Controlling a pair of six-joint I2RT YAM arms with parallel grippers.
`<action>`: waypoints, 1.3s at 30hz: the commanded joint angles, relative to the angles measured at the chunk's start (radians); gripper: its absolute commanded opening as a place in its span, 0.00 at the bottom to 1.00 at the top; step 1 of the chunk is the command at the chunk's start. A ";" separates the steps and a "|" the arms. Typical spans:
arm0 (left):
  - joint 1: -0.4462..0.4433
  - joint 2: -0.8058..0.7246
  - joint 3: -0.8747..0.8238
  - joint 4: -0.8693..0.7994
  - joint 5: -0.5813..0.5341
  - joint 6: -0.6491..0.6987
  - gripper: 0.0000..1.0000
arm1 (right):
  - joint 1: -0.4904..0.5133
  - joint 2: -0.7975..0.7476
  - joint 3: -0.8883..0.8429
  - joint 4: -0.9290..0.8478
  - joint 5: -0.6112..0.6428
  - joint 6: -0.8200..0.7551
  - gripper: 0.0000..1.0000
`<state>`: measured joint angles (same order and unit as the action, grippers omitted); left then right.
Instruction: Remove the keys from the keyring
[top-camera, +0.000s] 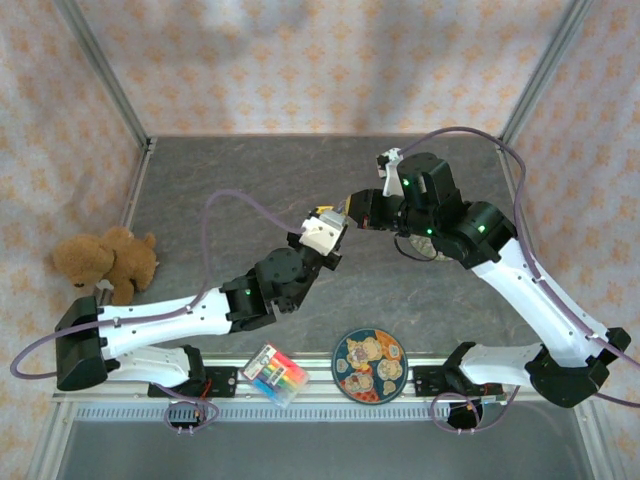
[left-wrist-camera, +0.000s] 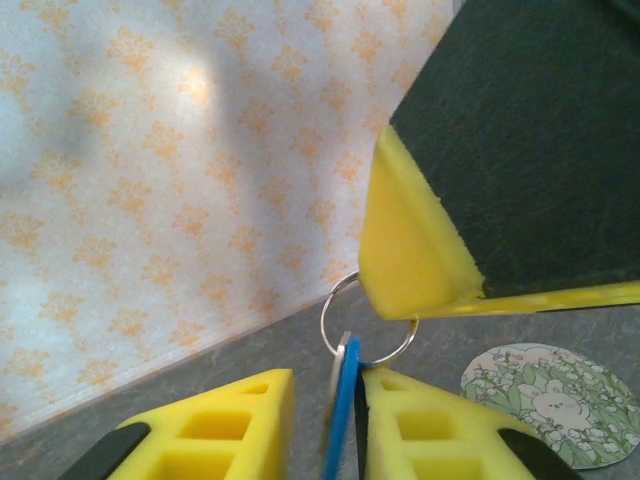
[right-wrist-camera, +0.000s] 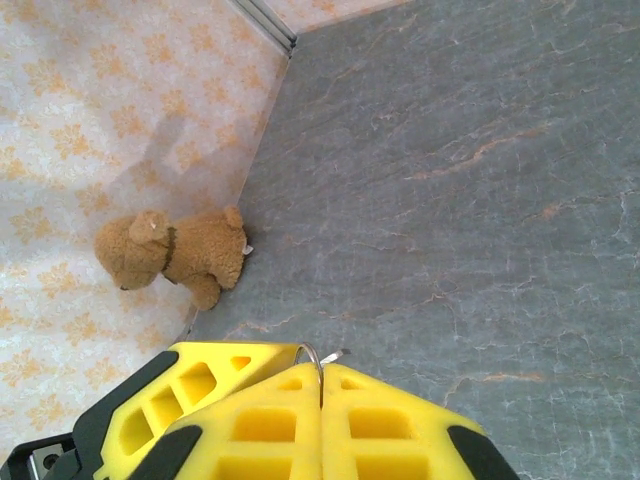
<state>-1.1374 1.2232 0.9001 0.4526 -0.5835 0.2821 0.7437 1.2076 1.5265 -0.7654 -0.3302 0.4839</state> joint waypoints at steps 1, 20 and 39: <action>-0.002 -0.034 -0.015 -0.041 -0.003 -0.015 0.24 | 0.005 -0.016 -0.002 0.008 -0.006 0.012 0.06; -0.003 -0.083 0.025 -0.260 0.123 -0.086 0.00 | 0.005 -0.003 -0.009 -0.005 -0.010 0.008 0.07; 0.305 -0.145 0.241 -0.819 0.704 -0.438 0.00 | -0.044 -0.129 -0.222 0.131 0.123 -0.046 0.58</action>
<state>-0.8707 1.0882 1.0889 -0.2317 -0.0322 -0.0849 0.7258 1.1236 1.3453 -0.7151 -0.2317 0.4484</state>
